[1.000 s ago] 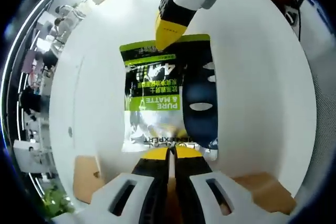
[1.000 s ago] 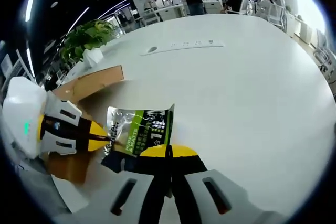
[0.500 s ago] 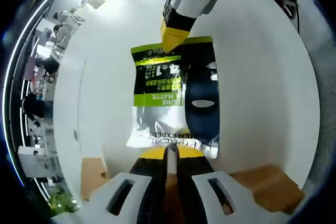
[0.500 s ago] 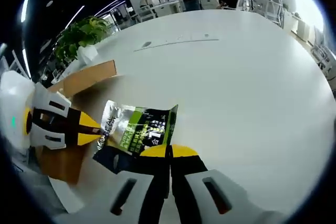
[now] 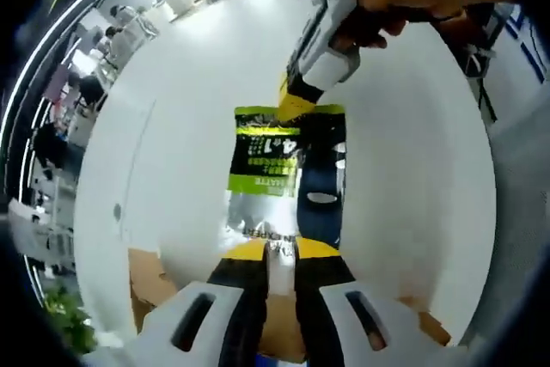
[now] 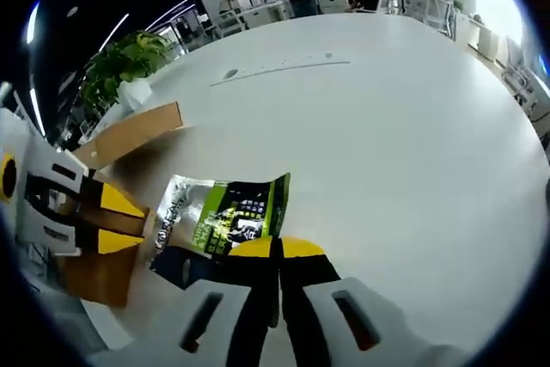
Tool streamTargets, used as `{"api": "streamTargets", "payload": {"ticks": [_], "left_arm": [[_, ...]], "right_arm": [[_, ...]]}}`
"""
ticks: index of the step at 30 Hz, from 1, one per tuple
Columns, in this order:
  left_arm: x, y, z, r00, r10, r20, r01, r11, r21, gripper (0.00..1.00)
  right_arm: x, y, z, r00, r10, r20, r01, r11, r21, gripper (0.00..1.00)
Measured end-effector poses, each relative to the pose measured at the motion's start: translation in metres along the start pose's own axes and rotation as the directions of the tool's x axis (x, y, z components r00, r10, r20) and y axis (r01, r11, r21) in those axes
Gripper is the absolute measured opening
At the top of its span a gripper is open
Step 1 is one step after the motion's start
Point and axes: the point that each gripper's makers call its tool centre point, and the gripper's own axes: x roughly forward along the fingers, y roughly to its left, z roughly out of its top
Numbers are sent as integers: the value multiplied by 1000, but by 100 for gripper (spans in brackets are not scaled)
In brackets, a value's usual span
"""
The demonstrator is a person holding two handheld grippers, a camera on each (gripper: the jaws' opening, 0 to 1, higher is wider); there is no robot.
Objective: Operate the shoe box by opening the lid, removing the specified soft item, and placing it in the target area until the item is outside and the box remains undamaged.
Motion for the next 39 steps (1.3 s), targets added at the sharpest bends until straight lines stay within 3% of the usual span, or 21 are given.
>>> {"api": "streamTargets", "payload": {"ticks": [3, 9, 12, 20, 28, 39], "left_arm": [[-8, 1, 8, 999, 4, 40, -5, 1000, 12, 8], [-20, 2, 18, 995, 5, 95, 2, 998, -68, 11], [-27, 0, 21, 990, -11, 138, 32, 987, -155, 13], [-47, 2, 16, 988, 4, 157, 31, 975, -221, 18], [-65, -2, 9, 981, 12, 196, 55, 941, -333, 24], [-94, -7, -4, 970, 66, 233, 36, 913, -407, 33]], "right_arm": [[-3, -3, 2, 1000, -14, 23, 15, 1000, -25, 2], [-14, -4, 12, 998, -14, 62, 17, 999, -38, 8], [-20, -3, 14, 998, -11, 64, 14, 998, -58, 9], [-38, 9, 18, 998, 19, 61, -13, 995, -99, 13], [-60, 30, 22, 996, 71, 59, -63, 990, -122, 21], [-89, 61, 29, 988, 142, 66, -131, 980, -152, 35]]}}
